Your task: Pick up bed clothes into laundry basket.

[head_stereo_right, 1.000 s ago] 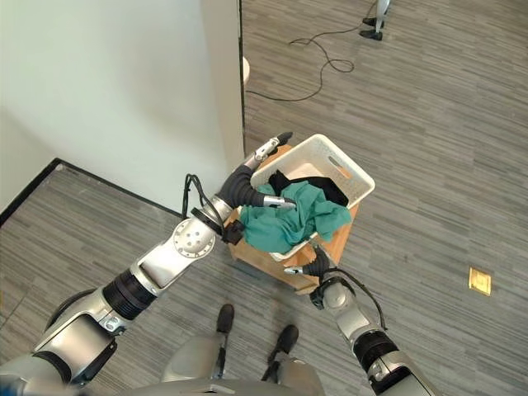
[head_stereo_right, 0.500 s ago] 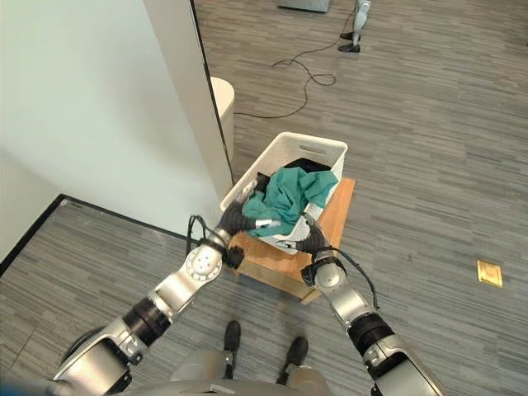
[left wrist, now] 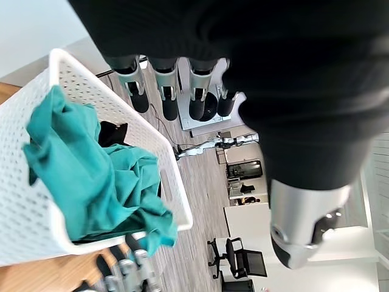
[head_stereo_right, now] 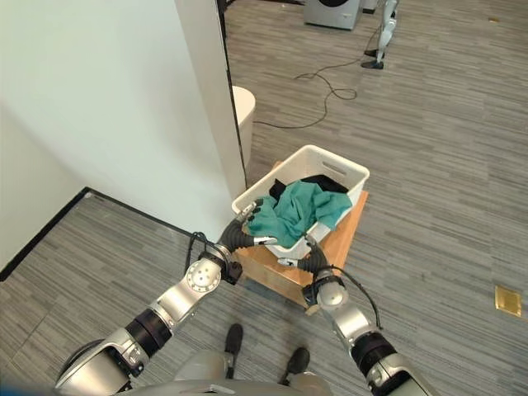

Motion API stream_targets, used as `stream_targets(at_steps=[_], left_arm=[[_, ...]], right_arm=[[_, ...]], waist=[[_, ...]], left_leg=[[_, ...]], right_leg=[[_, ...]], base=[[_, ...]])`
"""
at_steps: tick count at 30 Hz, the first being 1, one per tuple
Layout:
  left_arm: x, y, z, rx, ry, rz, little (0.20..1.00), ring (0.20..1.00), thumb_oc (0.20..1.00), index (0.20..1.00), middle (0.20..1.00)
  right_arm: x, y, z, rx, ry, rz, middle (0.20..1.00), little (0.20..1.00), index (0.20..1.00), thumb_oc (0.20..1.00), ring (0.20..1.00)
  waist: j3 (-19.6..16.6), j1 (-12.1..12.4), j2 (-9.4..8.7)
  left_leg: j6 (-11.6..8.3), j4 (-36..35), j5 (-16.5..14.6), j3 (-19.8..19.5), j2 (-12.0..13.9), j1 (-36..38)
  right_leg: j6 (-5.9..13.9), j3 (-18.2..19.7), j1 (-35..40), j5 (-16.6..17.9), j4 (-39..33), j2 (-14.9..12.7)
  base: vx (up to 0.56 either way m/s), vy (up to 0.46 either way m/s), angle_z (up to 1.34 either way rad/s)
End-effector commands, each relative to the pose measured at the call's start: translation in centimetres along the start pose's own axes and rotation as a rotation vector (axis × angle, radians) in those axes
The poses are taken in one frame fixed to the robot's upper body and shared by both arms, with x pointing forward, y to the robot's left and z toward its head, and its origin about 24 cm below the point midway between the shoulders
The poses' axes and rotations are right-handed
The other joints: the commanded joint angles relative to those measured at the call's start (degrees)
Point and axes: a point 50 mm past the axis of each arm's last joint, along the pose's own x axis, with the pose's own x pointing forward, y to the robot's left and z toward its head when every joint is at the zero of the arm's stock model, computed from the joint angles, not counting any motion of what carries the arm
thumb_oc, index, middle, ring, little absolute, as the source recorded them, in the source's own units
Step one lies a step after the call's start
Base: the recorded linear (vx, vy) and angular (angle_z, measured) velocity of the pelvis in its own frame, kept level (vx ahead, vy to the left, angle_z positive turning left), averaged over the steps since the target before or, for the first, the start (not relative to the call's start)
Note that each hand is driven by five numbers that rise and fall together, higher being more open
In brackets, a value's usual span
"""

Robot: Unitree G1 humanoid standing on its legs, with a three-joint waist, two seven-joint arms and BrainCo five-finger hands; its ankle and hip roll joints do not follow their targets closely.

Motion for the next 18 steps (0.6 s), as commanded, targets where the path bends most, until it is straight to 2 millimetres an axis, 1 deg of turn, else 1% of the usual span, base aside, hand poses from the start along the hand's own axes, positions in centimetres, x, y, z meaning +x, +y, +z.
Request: stream_targets(at_steps=[1, 2, 3, 4, 5, 6, 10, 12, 14, 15, 16, 17, 18], left_arm=[[1.3, -2.3, 1.7, -0.019, -0.078, -0.102, 1.0, 1.0, 1.0, 1.0, 1.0], [1.3, -2.2, 1.6, -0.03, -0.076, -0.103, 1.0, 1.0, 1.0, 1.0, 1.0], [1.3, -2.2, 1.6, -0.03, -0.076, -0.103, 1.0, 1.0, 1.0, 1.0, 1.0], [1.0, -2.3, 1.4, -0.045, -0.07, -0.114, 1.0, 1.0, 1.0, 1.0, 1.0], [1.0, -2.3, 1.4, -0.045, -0.07, -0.115, 1.0, 1.0, 1.0, 1.0, 1.0], [0.6, -2.8, 0.7, -0.052, -0.043, -0.129, 1.0, 1.0, 1.0, 1.0, 1.0], [0.5, -3.6, -0.5, -0.071, 0.015, -0.147, 1.0, 1.0, 1.0, 1.0, 1.0], [0.4, -3.7, -0.9, -0.071, 0.029, -0.147, 1.0, 1.0, 1.0, 1.0, 1.0], [0.3, -3.8, -1.1, -0.075, 0.038, -0.149, 1.0, 1.0, 1.0, 1.0, 1.0], [0.3, -3.8, -1.0, -0.078, 0.032, -0.143, 1.0, 1.0, 1.0, 1.0, 1.0], [0.3, -3.8, -0.8, -0.075, 0.024, -0.136, 1.0, 1.0, 1.0, 1.0, 1.0], [0.4, -3.6, -0.6, -0.066, 0.011, -0.113, 1.0, 1.0, 1.0, 1.0, 1.0], [0.4, -3.2, -0.7, -0.055, 0.011, -0.09, 1.0, 1.0, 1.0, 1.0, 1.0]], right_arm=[[0.4, 8.3, 8.9, 0.13, -0.364, 0.343, 1.0, 1.0, 1.0, 1.0, 1.0], [0.3, 8.7, 9.0, 0.127, -0.361, 0.369, 1.0, 1.0, 1.0, 1.0, 1.0], [0.3, 8.7, 9.0, 0.127, -0.361, 0.369, 1.0, 1.0, 1.0, 1.0, 1.0], [-0.4, 9.1, 8.4, 0.216, -0.343, 0.44, 1.0, 1.0, 1.0, 1.0, 1.0], [-0.4, 9.0, 8.4, 0.216, -0.343, 0.439, 1.0, 1.0, 1.0, 1.0, 1.0], [-0.7, 9.8, 6.5, 0.277, -0.259, 0.477, 1.0, 1.0, 1.0, 1.0, 1.0], [-0.9, 11.5, 3.0, 0.387, -0.062, 0.516, 1.0, 1.0, 1.0, 1.0, 1.0], [-0.7, 11.6, 2.4, 0.362, -0.03, 0.526, 1.0, 1.0, 1.0, 1.0, 1.0], [-0.6, 11.3, 2.5, 0.345, -0.038, 0.533, 1.0, 1.0, 1.0, 1.0, 1.0], [-0.6, 11.1, 2.7, 0.336, -0.055, 0.532, 1.0, 1.0, 1.0, 1.0, 1.0], [-0.5, 10.9, 3.0, 0.325, -0.07, 0.524, 1.0, 1.0, 1.0, 1.0, 1.0], [-0.2, 10.8, 3.8, 0.301, -0.103, 0.522, 1.0, 1.0, 1.0, 1.0, 1.0], [-0.1, 11.0, 4.4, 0.269, -0.128, 0.528, 1.0, 1.0, 1.0, 1.0, 1.0]], waist=[[-0.53, 5.91, -2.11], [-0.29, 6.21, -1.9], [-0.29, 6.21, -1.9], [-0.17, 6.35, -1.63], [-0.28, 6.27, -1.59], [-0.19, 6.22, -1.31], [0.36, 6.28, -0.75], [0.61, 6.36, -0.56], [0.73, 6.25, -0.49], [1.39, 6.36, -0.48], [2.21, 6.31, -0.52], [2.77, 6.17, -0.78], [2.57, 5.7, -1.31]], left_leg=[[-3.12, -1.11, 0.41, 1.71, 1.13, -0.98], [-3.29, -1.11, 0.38, 1.9, 1.34, -0.3], [-3.29, -1.11, 0.38, 1.9, 1.34, -0.3], [-3.53, -1.11, 0.79, 2.04, 1.67, 0.23], [-3.43, -1.11, 0.98, 1.94, 1.59, 0.01], [-3.65, -1.11, 1.45, 2.4, 2.09, 0.43], [-3.8, -0.71, 2.23, 3.38, 2.8, 0.94], [-3.52, -0.54, 2.12, 3.62, 2.67, 0.9], [-3.55, -0.45, 2.25, 4.3, 2.8, 0.95], [-3.87, 0.04, 2.54, 5.23, 3.09, 0.67], [-4.05, 1.12, 3.05, 7.4, 3.66, -0.42], [-3.5, 2.25, 3.26, 13.54, 5.49, -1.38], [-2.57, 2.54, 2.16, 20.5, 7.79, -0.5]], right_leg=[[3.62, 0.36, 5.44, -7.65, 0.96, -3.57], [3.43, 0.56, 6.07, -7.98, 0.96, -3.39], [3.43, 0.56, 6.07, -7.98, 0.96, -3.39], [3.24, 0.45, 6.6, -8.2, 0.96, -3.24], [3.29, 0.34, 6.44, -8.02, 0.96, -3.28], [3.02, 0.27, 6.86, -8.34, 0.96, -3.06], [2.82, 0.53, 7.11, -8.6, 0.96, -2.75], [2.75, 0.99, 6.89, -8.48, 0.96, -2.74], [2.64, 1.15, 6.81, -8.47, 0.96, -2.73], [2.52, 0.83, 6.98, -8.52, 0.96, -2.85], [2.48, -0.4, 7.04, -8.37, 0.96, -3.35], [2.6, -3.07, 6.83, -7.92, 0.96, -4.23], [2.93, -4.97, 6.9, -8.44, 0.96, -4.71]], base=[[-0.02, -0.056, 0.16], [-0.01, -0.04, 0.1], [-0.03, -0.071, 0.04], [-0.04, -0.037, -0.01], [-0.06, -0.072, 0.12], [-0.04, -0.04, 0.18], [-0.05, -0.057, 0.08], [-0.05, -0.033, -0.06], [-0.04, -0.035, -0.11], [-0.11, -0.025, -0.05], [-0.18, -0.016, 0.05], [-0.15, -0.041, 0.27], [-0.18, -0.05, 0.6]])
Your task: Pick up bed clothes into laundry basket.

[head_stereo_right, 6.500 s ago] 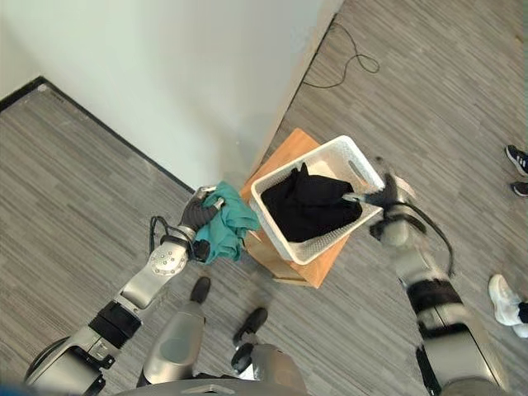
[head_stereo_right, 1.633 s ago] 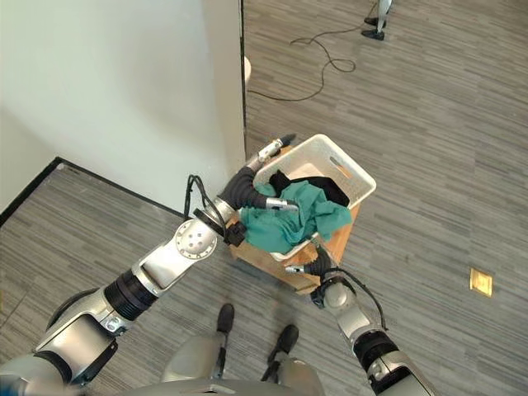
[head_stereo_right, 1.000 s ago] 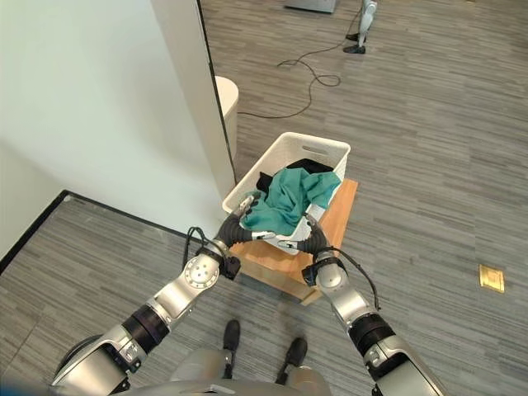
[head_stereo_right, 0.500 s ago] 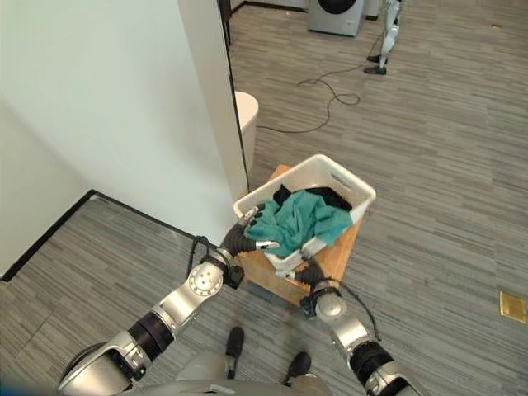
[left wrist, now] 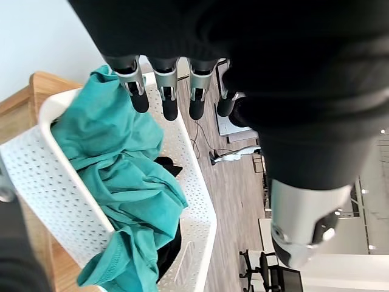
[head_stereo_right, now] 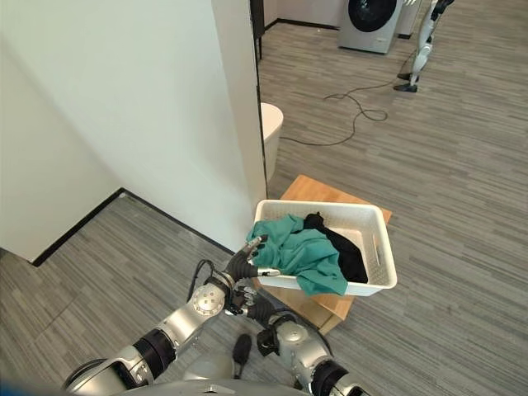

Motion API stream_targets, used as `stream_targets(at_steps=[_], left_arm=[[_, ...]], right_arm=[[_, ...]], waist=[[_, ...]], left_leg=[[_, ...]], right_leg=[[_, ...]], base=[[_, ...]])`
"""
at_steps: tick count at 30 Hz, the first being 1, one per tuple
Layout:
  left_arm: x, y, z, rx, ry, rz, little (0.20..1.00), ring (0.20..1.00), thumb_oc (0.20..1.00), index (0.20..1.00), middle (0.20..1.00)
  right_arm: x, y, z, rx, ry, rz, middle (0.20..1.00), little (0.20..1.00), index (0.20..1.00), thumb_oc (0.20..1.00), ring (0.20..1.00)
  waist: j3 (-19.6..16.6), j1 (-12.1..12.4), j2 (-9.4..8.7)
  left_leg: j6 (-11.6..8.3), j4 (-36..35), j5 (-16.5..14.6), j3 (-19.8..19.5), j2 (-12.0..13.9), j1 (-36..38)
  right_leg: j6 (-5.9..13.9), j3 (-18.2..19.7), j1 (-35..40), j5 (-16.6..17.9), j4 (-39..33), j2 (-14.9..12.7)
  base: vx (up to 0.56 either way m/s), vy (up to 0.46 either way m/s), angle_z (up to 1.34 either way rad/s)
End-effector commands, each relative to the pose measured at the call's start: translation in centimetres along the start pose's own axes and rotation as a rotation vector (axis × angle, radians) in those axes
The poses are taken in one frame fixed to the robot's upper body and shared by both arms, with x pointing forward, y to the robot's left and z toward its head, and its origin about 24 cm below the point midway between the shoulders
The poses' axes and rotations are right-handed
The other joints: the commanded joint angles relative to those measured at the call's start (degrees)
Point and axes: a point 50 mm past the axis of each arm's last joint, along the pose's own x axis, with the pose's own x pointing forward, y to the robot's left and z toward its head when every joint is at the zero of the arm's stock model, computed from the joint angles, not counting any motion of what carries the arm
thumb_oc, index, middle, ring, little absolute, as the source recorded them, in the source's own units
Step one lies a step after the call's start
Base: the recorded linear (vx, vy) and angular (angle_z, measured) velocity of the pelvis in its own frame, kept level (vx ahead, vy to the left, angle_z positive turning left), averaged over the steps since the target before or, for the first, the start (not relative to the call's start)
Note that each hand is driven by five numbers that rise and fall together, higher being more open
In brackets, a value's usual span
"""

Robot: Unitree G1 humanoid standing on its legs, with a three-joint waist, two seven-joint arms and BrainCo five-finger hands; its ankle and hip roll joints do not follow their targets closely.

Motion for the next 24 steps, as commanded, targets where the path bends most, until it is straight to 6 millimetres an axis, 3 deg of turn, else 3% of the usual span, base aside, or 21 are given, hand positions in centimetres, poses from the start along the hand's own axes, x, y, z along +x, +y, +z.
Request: stream_targets(at_steps=[1, 2, 3, 4, 6, 8, 10, 12, 14, 15, 16, 17, 19, 20, 21, 22, 23, 24], left_arm=[[1.6, 0.2, 3.5, 0.035, -0.158, 0.05, 1.0, 1.0, 1.0, 1.0, 1.0], [1.4, 1.0, 3.2, 0.047, -0.147, 0.086, 1.0, 1.0, 1.0, 1.0, 1.0], [1.4, 1.0, 3.1, 0.049, -0.146, 0.089, 1.0, 1.0, 1.0, 1.0, 1.0], [0.9, 3.1, 2.1, 0.057, -0.106, 0.189, 1.0, 1.0, 1.0, 1.0, 1.0], [0.5, 4.5, 1.7, 0.075, -0.088, 0.257, 1.0, 1.0, 1.0, 1.0, 1.0], [0.0, 5.9, 1.6, 0.106, -0.08, 0.318, 1.0, 1.0, 1.0, 1.0, 1.0], [-0.9, 7.5, 0.7, 0.171, -0.052, 0.401, 1.0, 1.0, 1.0, 1.0, 1.0], [-2.1, 9.4, -0.4, 0.219, -0.014, 0.484, 1.0, 1.0, 1.0, 1.0, 1.0], [-2.5, 9.9, -0.7, 0.228, -0.003, 0.509, 1.0, 1.0, 1.0, 1.0, 1.0], [-3.7, 11.5, -1.4, 0.227, 0.025, 0.592, 1.0, 1.0, 1.0, 1.0, 1.0], [-5.0, 13.2, -1.7, 0.225, 0.033, 0.68, 1.0, 1.0, 1.0, 1.0, 1.0], [-5.1, 13.2, -1.7, 0.225, 0.034, 0.68, 1.0, 1.0, 1.0, 1.0, 1.0], [-6.5, 14.4, -1.3, 0.168, -0.002, 0.787, 1.0, 1.0, 1.0, 1.0, 1.0], [-6.8, 14.9, -0.5, 0.136, -0.046, 0.812, 1.0, 1.0, 1.0, 1.0, 1.0], [-6.9, 15.5, 0.6, 0.124, -0.098, 0.836, 1.0, 1.0, 1.0, 1.0, 1.0], [-8.1, 17.8, 1.8, 0.149, -0.14, 0.89, 1.0, 1.0, 1.0, 1.0, 1.0], [-9.2, 18.7, 2.6, 0.115, -0.191, 0.95, 1.0, 1.0, 1.0, 1.0, 1.0], [-10.7, 19.4, 2.7, 0.1, -0.208, 0.977, 1.0, 1.0, 1.0, 1.0, 1.0]], right_arm=[[2.0, 2.2, 6.9, -0.096, -0.242, 0.079, 1.0, 1.0, 1.0, 1.0, 1.0], [2.2, 2.6, 7.2, -0.118, -0.248, 0.084, 1.0, 1.0, 1.0, 1.0, 1.0], [2.2, 2.7, 7.2, -0.119, -0.249, 0.086, 1.0, 1.0, 1.0, 1.0, 1.0], [2.5, 2.9, 8.4, -0.141, -0.283, 0.074, 1.0, 1.0, 1.0, 1.0, 1.0], [2.7, 2.9, 9.5, -0.134, -0.312, 0.053, 1.0, 1.0, 1.0, 1.0, 1.0], [2.8, 2.6, 10.3, -0.125, -0.337, 0.03, 1.0, 1.0, 1.0, 1.0, 1.0], [2.7, 2.6, 11.1, -0.131, -0.366, 0.025, 1.0, 1.0, 1.0, 1.0, 1.0], [2.7, 2.7, 12.5, -0.148, -0.41, 0.01, 1.0, 1.0, 1.0, 1.0, 1.0], [2.7, 2.7, 12.9, -0.156, -0.429, -0.001, 1.0, 1.0, 1.0, 1.0, 1.0], [2.4, 2.2, 14.6, -0.212, -0.485, -0.04, 1.0, 1.0, 1.0, 1.0, 1.0], [1.8, 1.2, 16.5, -0.265, -0.56, -0.096, 1.0, 1.0, 1.0, 1.0, 1.0], [1.8, 1.3, 16.5, -0.266, -0.559, -0.096, 1.0, 1.0, 1.0, 1.0, 1.0], [0.6, 0.6, 18.9, -0.353, -0.662, -0.156, 1.0, 1.0, 1.0, 1.0, 1.0], [0.1, -0.1, 19.6, -0.379, -0.695, -0.203, 1.0, 1.0, 1.0, 1.0, 1.0], [-0.4, -0.7, 20.5, -0.374, -0.73, -0.244, 1.0, 1.0, 1.0, 1.0, 1.0], [-8.1, 1.8, 33.5, -0.416, -1.222, -0.218, 1.0, 1.0, 1.0, 1.0, 1.0], [-8.6, 1.7, 30.7, -0.368, -1.205, -0.162, 1.0, 1.0, 1.0, 1.0, 1.0], [-9.5, -0.5, 26.9, -0.443, -1.139, -0.214, 1.0, 1.0, 1.0, 1.0, 1.0]], waist=[[2.91, 1.44, -3.0], [2.63, 1.39, -3.3], [2.63, 1.55, -3.43], [1.81, 2.39, -3.58], [0.94, 3.32, -3.31], [-0.15, 3.47, -2.79], [-1.21, 4.31, -2.38], [-1.45, 5.99, -3.11], [-1.51, 6.16, -3.58], [-2.09, 7.65, -4.23], [-2.37, 8.65, -4.56], [-2.36, 8.44, -4.62], [-1.72, 7.79, -4.44], [-1.26, 7.17, -4.81], [-1.02, 6.36, -4.98], [-1.38, 4.52, -5.91], [-0.98, 1.99, -5.82], [-0.8, -0.28, -5.69]], left_leg=[[-0.84, 3.2, 2.62, 24.72, 8.42, -0.91], [-0.02, 3.83, 1.93, 29.78, 9.59, -0.19], [0.03, 3.92, 1.75, 30.11, 9.61, -0.09], [1.21, 5.45, 0.31, 39.29, 11.5, 1.52], [1.81, 6.15, -0.76, 44.09, 12.23, 2.84], [2.22, 4.67, -1.79, 44.61, 11.11, 4.17], [2.04, 3.69, -1.51, 41.73, 9.6, 4.18], [1.94, 4.61, -1.43, 39.34, 9.33, 3.27], [2.39, 4.41, -1.84, 38.33, 8.84, 3.21], [3.45, 2.92, -2.73, 36.58, 7.13, 3.54], [5.01, -0.11, -4.08, 33.34, 4.26, 4.25], [5.24, -0.42, -4.11, 33.2, 3.9, 4.36], [6.54, -1.38, -6.4, 28.27, 1.66, 5.15], [7.3, -1.39, -7.51, 26.02, 0.7, 4.72], [7.4, -1.39, -7.68, 23.58, -0.05, 4.64], [7.1, -1.39, -7.81, 21.54, -0.28, 4.21], [7.04, -1.39, -6.65, 21.03, -0.53, 3.36], [6.92, -1.39, -6.65, 19.01, -1.34, 3.09]], right_leg=[[3.41, -5.15, 3.59, -6.75, 0.87, -5.7], [3.39, -6.56, 3.43, -6.47, 0.87, -5.9], [3.41, -6.28, 3.36, -6.42, 0.87, -5.96], [3.1, -10.26, 3.24, -5.72, 0.87, -6.36], [2.71, -13.37, 3.43, -5.58, 0.87, -6.81], [3.03, -15.87, 4.1, -5.1, 0.96, -6.89], [3.5, -17.45, 5.38, -5.04, 0.97, -6.93], [3.59, -18.49, 7.13, -4.95, 1.07, -7.11], [3.79, -18.83, 7.8, -4.82, 1.14, -7.36], [4.16, -19.69, 8.71, -4.6, 1.9, -7.43], [5.38, -20.24, 8.04, -4.84, 8.52, -9.76], [5.65, -20.36, 7.94, -5.09, 9.29, -10.31], [7.63, -16.81, 4.35, -3.81, 20.4, -14.81], [8.54, -11.83, 2.15, -3.68, 23.83, -15.42], [8.14, -5.06, -1.84, -4.58, 27.24, -14.04], [7.87, 2.3, -5.64, -5.99, 28.25, -11.76], [7.24, 6.67, -8.08, -6.23, 27.0, -9.27], [7.26, 10.06, -8.65, -6.72, 25.16, -8.13]], base=[[-0.14, -0.06, 1.03], [-0.12, -0.016, 1.45], [-0.14, -0.039, 1.7], [-0.11, -0.03, 1.59], [-0.07, -0.007, 1.31], [0.05, 0.073, 1.52], [0.14, 0.126, 1.46], [0.15, 0.103, 1.15], [0.1, 0.097, 0.42], [0.21, 0.268, 0.46], [0.21, 0.282, 0.57], [0.24, 0.292, 0.57], [0.23, 0.243, 0.61], [0.18, 0.21, 0.63], [0.15, 0.138, 0.84], [0.09, 0.098, 1.19], [0.09, 0.053, 1.43], [0.1, -0.011, 1.64]])
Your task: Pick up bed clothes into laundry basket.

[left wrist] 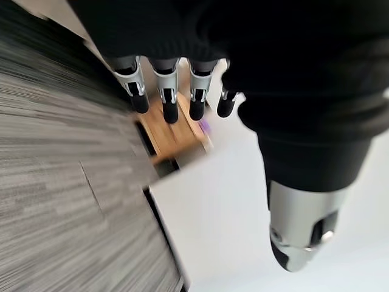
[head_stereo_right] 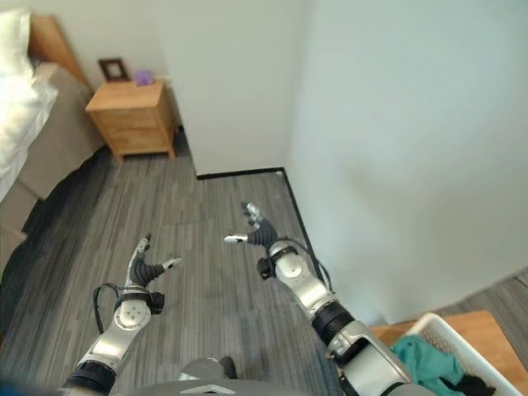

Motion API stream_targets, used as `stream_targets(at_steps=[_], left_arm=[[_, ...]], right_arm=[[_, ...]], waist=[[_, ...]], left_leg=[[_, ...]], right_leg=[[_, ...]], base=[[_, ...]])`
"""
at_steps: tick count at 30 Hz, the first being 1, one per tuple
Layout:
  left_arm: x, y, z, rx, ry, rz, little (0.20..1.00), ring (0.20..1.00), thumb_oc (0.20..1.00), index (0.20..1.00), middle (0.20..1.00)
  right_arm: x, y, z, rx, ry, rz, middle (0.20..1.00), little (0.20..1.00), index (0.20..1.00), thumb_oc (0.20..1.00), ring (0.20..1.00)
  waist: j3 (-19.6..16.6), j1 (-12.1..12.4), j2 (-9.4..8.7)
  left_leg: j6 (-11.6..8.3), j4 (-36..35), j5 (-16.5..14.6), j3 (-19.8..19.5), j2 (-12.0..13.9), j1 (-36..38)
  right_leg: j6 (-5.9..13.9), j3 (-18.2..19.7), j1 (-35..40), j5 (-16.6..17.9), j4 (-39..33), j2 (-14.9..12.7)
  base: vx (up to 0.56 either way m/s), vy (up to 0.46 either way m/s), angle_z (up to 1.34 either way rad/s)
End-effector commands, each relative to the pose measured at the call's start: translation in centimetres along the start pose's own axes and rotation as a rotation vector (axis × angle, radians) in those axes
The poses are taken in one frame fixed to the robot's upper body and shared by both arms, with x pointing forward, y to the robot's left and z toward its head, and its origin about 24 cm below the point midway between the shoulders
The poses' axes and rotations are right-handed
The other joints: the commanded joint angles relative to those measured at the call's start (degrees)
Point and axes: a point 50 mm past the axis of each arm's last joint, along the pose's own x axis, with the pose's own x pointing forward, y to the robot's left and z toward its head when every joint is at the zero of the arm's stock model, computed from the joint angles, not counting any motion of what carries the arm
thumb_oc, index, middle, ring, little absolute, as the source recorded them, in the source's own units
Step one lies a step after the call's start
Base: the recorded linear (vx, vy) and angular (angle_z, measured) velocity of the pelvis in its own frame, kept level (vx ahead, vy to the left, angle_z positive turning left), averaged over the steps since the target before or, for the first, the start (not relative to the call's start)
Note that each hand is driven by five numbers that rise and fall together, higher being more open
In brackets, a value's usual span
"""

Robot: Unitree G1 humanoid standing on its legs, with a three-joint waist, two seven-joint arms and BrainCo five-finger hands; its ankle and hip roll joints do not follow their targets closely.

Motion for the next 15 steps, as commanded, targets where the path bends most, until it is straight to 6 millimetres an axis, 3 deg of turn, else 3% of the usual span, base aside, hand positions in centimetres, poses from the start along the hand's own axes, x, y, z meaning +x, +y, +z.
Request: stream_targets(at_steps=[1, 4, 5, 6, 7, 8, 9, 11, 13, 15], left_arm=[[-0.3, 6.1, 4.0, -0.161, -0.244, 0.164, 1.0, 1.0, 1.0, 1.0, 1.0], [-1.1, 6.0, 4.9, -0.229, -0.294, 0.113, 1.0, 1.0, 1.0, 1.0, 1.0], [-1.1, 6.0, 4.9, -0.229, -0.294, 0.113, 1.0, 1.0, 1.0, 1.0, 1.0], [-1.4, 6.0, 5.8, -0.293, -0.328, 0.088, 1.0, 1.0, 1.0, 1.0, 1.0], [-1.4, 6.0, 5.8, -0.293, -0.328, 0.089, 1.0, 1.0, 1.0, 1.0, 1.0], [-1.6, 6.1, 5.8, -0.312, -0.331, 0.079, 1.0, 1.0, 1.0, 1.0, 1.0], [-1.7, 6.3, 5.9, -0.331, -0.336, 0.056, 1.0, 1.0, 1.0, 1.0, 1.0], [-1.8, 6.9, 5.7, -0.34, -0.336, 0.052, 1.0, 1.0, 1.0, 1.0, 1.0], [-1.8, 7.7, 5.4, -0.351, -0.329, 0.069, 1.0, 1.0, 1.0, 1.0, 1.0], [-1.7, 7.9, 5.1, -0.39, -0.315, 0.088, 1.0, 1.0, 1.0, 1.0, 1.0]], right_arm=[[-5.9, -3.5, 6.4, -0.035, -0.419, -0.028, 1.0, 1.0, 1.0, 1.0, 1.0], [-7.3, -3.7, 4.6, -0.097, -0.344, -0.006, 1.0, 1.0, 1.0, 1.0, 1.0], [-7.2, -3.7, 4.6, -0.097, -0.344, -0.006, 1.0, 1.0, 1.0, 1.0, 1.0], [-6.9, -3.7, 4.3, -0.085, -0.33, -0.035, 1.0, 1.0, 1.0, 1.0, 1.0], [-6.9, -3.7, 4.3, -0.085, -0.331, -0.035, 1.0, 1.0, 1.0, 1.0, 1.0], [-6.9, -3.9, 4.1, -0.069, -0.319, -0.053, 1.0, 1.0, 1.0, 1.0, 1.0], [-6.9, -3.7, 3.4, -0.047, -0.289, -0.055, 1.0, 1.0, 1.0, 1.0, 1.0], [-6.9, -3.6, 2.8, -0.01, -0.255, -0.055, 1.0, 1.0, 1.0, 1.0, 1.0], [-6.7, -3.4, 2.7, 0.027, -0.252, -0.055, 1.0, 1.0, 1.0, 1.0, 1.0], [-6.3, -3.0, 2.8, 0.026, -0.257, -0.044, 1.0, 1.0, 1.0, 1.0, 1.0]], waist=[[0.63, -6.06, 2.51], [0.53, -8.3, 2.42], [0.43, -8.4, 2.42], [0.7, -9.75, 2.5], [0.57, -9.86, 2.47], [0.74, -10.65, 2.48], [0.78, -11.68, 1.99], [0.91, -11.41, 1.39], [1.42, -10.46, 0.8], [1.27, -9.86, 0.57]], left_leg=[[-2.61, -4.35, -4.17, -7.9, 1.33, -0.09], [-3.17, -4.35, -4.23, -17.92, -1.56, -0.23], [-3.17, -4.35, -4.09, -18.0, -1.54, -0.42], [-3.33, -4.35, -3.84, -25.86, -3.43, -0.45], [-3.35, -4.35, -3.7, -25.95, -3.45, -0.68], [-3.71, -4.35, -3.65, -29.02, -4.25, -0.27], [-4.26, -4.35, -3.26, -35.14, -5.55, -0.43], [-5.09, -4.35, -3.01, -39.05, -6.24, -0.16], [-6.23, -4.35, -3.52, -41.39, -5.67, 0.67], [-7.66, -4.35, -3.01, -40.26, -4.4, 0.11]], right_leg=[[-3.04, 7.6, -2.7, 1.0, -19.31, 11.32], [-2.7, 18.27, -3.42, 2.55, -28.23, 13.38], [-2.72, 18.18, -3.48, 2.76, -28.43, 13.39], [-2.76, 29.97, -5.18, 3.8, -30.96, 16.13], [-2.76, 29.9, -5.36, 3.93, -31.01, 16.11], [-2.32, 35.09, -6.09, 4.41, -31.37, 17.42], [-2.44, 42.33, -7.17, 5.75, -32.53, 19.71], [-2.96, 43.73, -7.13, 6.54, -33.9, 20.45], [-3.69, 38.45, -4.23, 7.66, -37.23, 17.74], [-3.28, 33.42, -2.36, 8.38, -39.35, 16.44]], base=[[0.21, -0.061, 1.75], [0.23, -0.083, 1.71], [0.22, -0.086, 2.5], [0.15, -0.072, 2.34], [0.25, -0.095, 2.26], [0.24, -0.153, 2.23], [0.3, -0.222, 2.45], [0.24, -0.267, 2.25], [0.29, -0.352, 2.25], [0.18, -0.321, 2.16]])
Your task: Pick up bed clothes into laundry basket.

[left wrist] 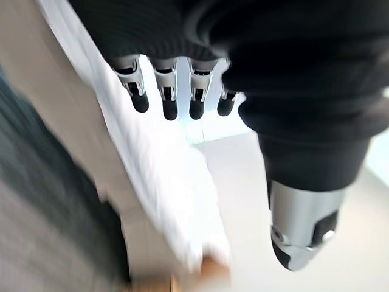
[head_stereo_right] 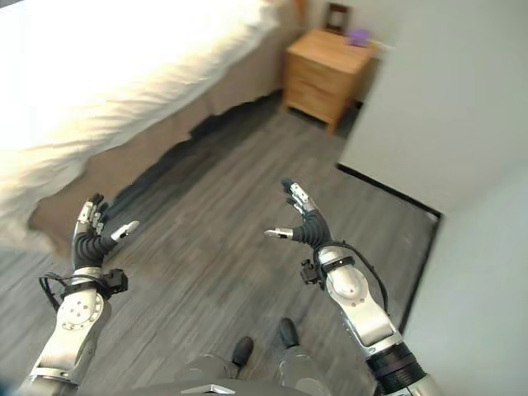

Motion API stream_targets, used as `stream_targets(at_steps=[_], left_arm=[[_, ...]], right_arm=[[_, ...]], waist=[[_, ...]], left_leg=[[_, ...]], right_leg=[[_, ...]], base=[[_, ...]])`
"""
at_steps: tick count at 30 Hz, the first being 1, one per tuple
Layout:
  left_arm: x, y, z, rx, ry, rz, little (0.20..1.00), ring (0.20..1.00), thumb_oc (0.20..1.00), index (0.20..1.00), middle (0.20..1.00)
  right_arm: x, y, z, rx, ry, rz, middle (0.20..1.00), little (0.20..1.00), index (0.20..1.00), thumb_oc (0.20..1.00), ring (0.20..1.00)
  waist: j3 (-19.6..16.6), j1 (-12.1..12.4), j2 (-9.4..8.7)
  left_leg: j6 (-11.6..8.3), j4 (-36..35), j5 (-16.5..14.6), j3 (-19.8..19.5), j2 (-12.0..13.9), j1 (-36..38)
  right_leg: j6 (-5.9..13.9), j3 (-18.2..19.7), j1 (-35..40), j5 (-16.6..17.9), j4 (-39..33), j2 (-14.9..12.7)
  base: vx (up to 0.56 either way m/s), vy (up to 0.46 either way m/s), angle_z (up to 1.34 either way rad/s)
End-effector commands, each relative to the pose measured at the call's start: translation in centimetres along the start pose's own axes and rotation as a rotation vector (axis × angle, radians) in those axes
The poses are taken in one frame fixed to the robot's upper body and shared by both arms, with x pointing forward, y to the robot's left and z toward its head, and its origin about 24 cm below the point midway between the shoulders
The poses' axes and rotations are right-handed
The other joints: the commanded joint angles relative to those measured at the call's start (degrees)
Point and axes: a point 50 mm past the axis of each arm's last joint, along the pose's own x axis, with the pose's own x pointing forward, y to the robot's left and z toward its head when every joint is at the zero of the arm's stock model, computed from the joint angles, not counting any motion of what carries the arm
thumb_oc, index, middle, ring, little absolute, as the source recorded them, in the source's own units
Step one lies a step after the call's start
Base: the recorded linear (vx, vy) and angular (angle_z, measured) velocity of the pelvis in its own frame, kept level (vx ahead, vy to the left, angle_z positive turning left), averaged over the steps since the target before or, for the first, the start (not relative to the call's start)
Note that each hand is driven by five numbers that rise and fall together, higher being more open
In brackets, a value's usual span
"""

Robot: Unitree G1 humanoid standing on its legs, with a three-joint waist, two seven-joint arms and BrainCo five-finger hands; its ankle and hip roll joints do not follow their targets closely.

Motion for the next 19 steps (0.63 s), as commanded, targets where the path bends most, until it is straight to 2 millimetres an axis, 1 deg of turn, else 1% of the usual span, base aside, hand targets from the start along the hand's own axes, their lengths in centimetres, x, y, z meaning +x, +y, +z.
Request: stream_targets(at_steps=[1, 2, 3, 4, 5, 6, 7, 8, 9, 10, 11, 12, 13, 14, 15, 16, 17, 18, 19], left_arm=[[1.0, -0.2, 3.4, -0.124, -0.184, -0.009, 1.0, 1.0, 1.0, 1.0, 1.0], [1.1, -0.2, 3.4, -0.125, -0.189, -0.006, 1.0, 1.0, 1.0, 1.0, 1.0], [1.3, -0.4, 3.8, -0.117, -0.209, -0.011, 1.0, 1.0, 1.0, 1.0, 1.0], [1.8, -0.5, 4.2, -0.122, -0.225, -0.022, 1.0, 1.0, 1.0, 1.0, 1.0], [2.1, -0.9, 4.6, -0.13, -0.238, -0.037, 1.0, 1.0, 1.0, 1.0, 1.0], [2.1, -0.8, 4.6, -0.13, -0.24, -0.036, 1.0, 1.0, 1.0, 1.0, 1.0], [2.4, -1.1, 4.7, -0.137, -0.244, -0.06, 1.0, 1.0, 1.0, 1.0, 1.0], [2.4, -1.1, 4.7, -0.137, -0.244, -0.06, 1.0, 1.0, 1.0, 1.0, 1.0], [2.7, -1.5, 4.9, -0.12, -0.246, -0.098, 1.0, 1.0, 1.0, 1.0, 1.0], [2.7, -1.9, 4.9, -0.111, -0.23, -0.145, 1.0, 1.0, 1.0, 1.0, 1.0], [2.6, -1.9, 4.9, -0.111, -0.229, -0.145, 1.0, 1.0, 1.0, 1.0, 1.0], [2.2, -1.6, 4.5, -0.089, -0.214, -0.142, 1.0, 1.0, 1.0, 1.0, 1.0], [2.1, -1.4, 4.3, -0.057, -0.205, -0.146, 1.0, 1.0, 1.0, 1.0, 1.0], [2.1, -1.3, 4.3, -0.051, -0.206, -0.154, 1.0, 1.0, 1.0, 1.0, 1.0], [2.0, -1.3, 4.3, -0.049, -0.198, -0.17, 1.0, 1.0, 1.0, 1.0, 1.0], [2.0, -1.3, 4.3, -0.044, -0.197, -0.171, 1.0, 1.0, 1.0, 1.0, 1.0], [2.0, -1.1, 4.3, -0.032, -0.196, -0.174, 1.0, 1.0, 1.0, 1.0, 1.0], [2.1, -1.3, 4.4, -0.033, -0.198, -0.187, 1.0, 1.0, 1.0, 1.0, 1.0], [2.2, -1.6, 4.6, -0.034, -0.207, -0.199, 1.0, 1.0, 1.0, 1.0, 1.0]], right_arm=[[2.3, 0.1, 3.8, -0.021, -0.193, 0.027, 1.0, 1.0, 1.0, 1.0, 1.0], [2.7, -0.1, 4.1, -0.046, -0.204, 0.026, 1.0, 1.0, 1.0, 1.0, 1.0], [2.8, -0.4, 4.1, -0.069, -0.204, 0.014, 1.0, 1.0, 1.0, 1.0, 1.0], [3.1, -0.9, 4.2, -0.084, -0.203, -0.014, 1.0, 1.0, 1.0, 1.0, 1.0], [3.4, -0.9, 4.4, -0.077, -0.209, -0.029, 1.0, 1.0, 1.0, 1.0, 1.0], [3.4, -0.9, 4.4, -0.077, -0.211, -0.029, 1.0, 1.0, 1.0, 1.0, 1.0], [3.5, -1.1, 4.7, -0.064, -0.217, -0.05, 1.0, 1.0, 1.0, 1.0, 1.0], [3.5, -1.1, 4.7, -0.064, -0.217, -0.05, 1.0, 1.0, 1.0, 1.0, 1.0], [3.2, -2.0, 4.7, -0.059, -0.218, -0.082, 1.0, 1.0, 1.0, 1.0, 1.0], [2.7, -2.6, 4.4, -0.063, -0.196, -0.11, 1.0, 1.0, 1.0, 1.0, 1.0], [2.7, -2.6, 4.4, -0.063, -0.195, -0.11, 1.0, 1.0, 1.0, 1.0, 1.0], [2.5, -2.7, 4.2, -0.062, -0.187, -0.114, 1.0, 1.0, 1.0, 1.0, 1.0], [2.3, -2.8, 4.1, -0.053, -0.185, -0.127, 1.0, 1.0, 1.0, 1.0, 1.0], [2.0, -3.1, 3.9, -0.049, -0.18, -0.145, 1.0, 1.0, 1.0, 1.0, 1.0], [1.8, -3.2, 3.8, -0.035, -0.175, -0.159, 1.0, 1.0, 1.0, 1.0, 1.0], [1.6, -3.2, 3.7, -0.003, -0.178, -0.165, 1.0, 1.0, 1.0, 1.0, 1.0], [1.4, -3.2, 3.7, 0.023, -0.179, -0.171, 1.0, 1.0, 1.0, 1.0, 1.0], [1.4, -3.0, 3.5, 0.041, -0.174, -0.163, 1.0, 1.0, 1.0, 1.0, 1.0], [1.5, -2.8, 3.3, 0.058, -0.168, -0.156, 1.0, 1.0, 1.0, 1.0, 1.0]], waist=[[-0.52, 1.16, 0.19], [0.08, 1.46, 0.32], [0.71, 0.51, 0.19], [0.8, -0.88, -0.35], [1.4, -1.63, -1.05], [1.41, -1.61, -1.1], [1.3, -1.93, -2.13], [1.26, -1.95, -2.13], [1.1, -2.59, -2.71], [0.23, -3.85, -1.61], [0.28, -3.94, -1.59], [-0.41, -3.87, -0.94], [-1.05, -3.75, -0.86], [-1.38, -3.63, -1.23], [-1.59, -3.69, -1.56], [-1.49, -3.68, -1.71], [-1.48, -3.76, -1.91], [-0.83, -4.04, -2.06], [0.02, -4.67, -2.07]], left_leg=[[-4.11, -3.3, -2.28, 14.55, 5.17, -1.77], [-4.39, -3.1, -1.92, 20.77, 6.84, -2.39], [-4.85, -1.63, -1.61, 31.74, 9.85, -3.04], [-4.28, -1.31, -2.55, 42.25, 13.17, -1.82], [-3.62, 2.54, -3.67, 48.79, 14.53, -1.73], [-3.63, 2.88, -3.69, 48.8, 14.61, -2.04], [-3.39, 9.78, -6.72, 49.25, 13.34, -3.45], [-3.39, 9.81, -6.72, 49.22, 13.35, -3.52], [-3.39, 14.07, -7.74, 52.6, 14.48, -4.46], [-4.01, 7.74, -7.03, 56.22, 16.33, -1.32], [-3.92, 7.07, -6.74, 56.2, 16.09, -0.93], [-3.84, 1.55, -5.75, 55.36, 14.94, 1.62], [-3.87, -0.99, -4.93, 54.24, 14.29, 2.67], [-3.92, -2.89, -4.02, 53.64, 14.13, 3.37], [-3.61, -3.3, -4.16, 52.66, 13.83, 3.19], [-3.17, -3.3, -4.69, 51.83, 13.57, 3.13], [-2.66, -3.3, -5.31, 51.29, 13.29, 3.4], [-2.36, -3.3, -5.47, 50.55, 13.03, 3.54], [-2.15, -3.3, -5.55, 49.65, 12.97, 3.66]], right_leg=[[4.04, -8.34, 4.02, -8.6, -2.0, -4.58], [4.29, -10.59, 4.84, -9.46, -2.0, -5.42], [4.85, -14.16, 5.13, -9.63, -2.0, -7.39], [5.11, -18.25, 5.7, -9.87, -2.0, -9.11], [4.75, -21.01, 6.27, -9.89, -2.0, -9.83], [4.68, -20.95, 6.09, -9.76, -2.0, -9.8], [3.3, -24.04, 7.18, -9.91, -2.0, -10.22], [3.3, -24.06, 7.14, -9.91, -2.0, -10.22], [2.25, -28.78, 8.97, -11.35, -2.0, -10.96], [2.9, -33.32, 11.06, -12.17, -2.0, -10.99], [2.97, -33.42, 11.22, -12.14, -2.0, -11.06], [3.34, -34.21, 11.86, -11.74, -2.0, -10.87], [3.46, -34.84, 12.41, -11.42, -2.0, -10.83], [3.42, -36.32, 13.16, -10.89, -2.0, -11.12], [3.31, -37.15, 13.7, -10.69, -1.73, -11.09], [3.32, -37.25, 13.4, -10.8, 0.06, -11.03], [3.57, -37.11, 12.33, -11.7, 3.4, -11.45], [4.22, -36.19, 10.26, -11.34, 7.9, -11.83], [5.16, -34.2, 7.81, -10.67, 11.85, -11.94]], base=[[0.05, -0.21, 1.55], [-0.03, -0.151, 1.3], [-0.15, -0.048, 0.71], [-0.22, -0.115, 0.83], [-0.17, -0.105, 1.16], [-0.14, -0.221, 2.36], [-0.07, -0.14, 2.13], [-0.08, -0.22, 1.56], [0.06, -0.036, 0.3], [0.06, -0.031, 0.81], [0.13, 0.122, 1.97], [0.09, 0.122, 2.25], [0.11, 0.159, 1.49], [0.08, 0.119, 0.53], [0.05, 0.108, 0.38], [0.05, 0.111, 0.76], [0.03, 0.126, 0.75], [0.01, 0.128, 0.64], [-0.02, 0.125, 0.61]])
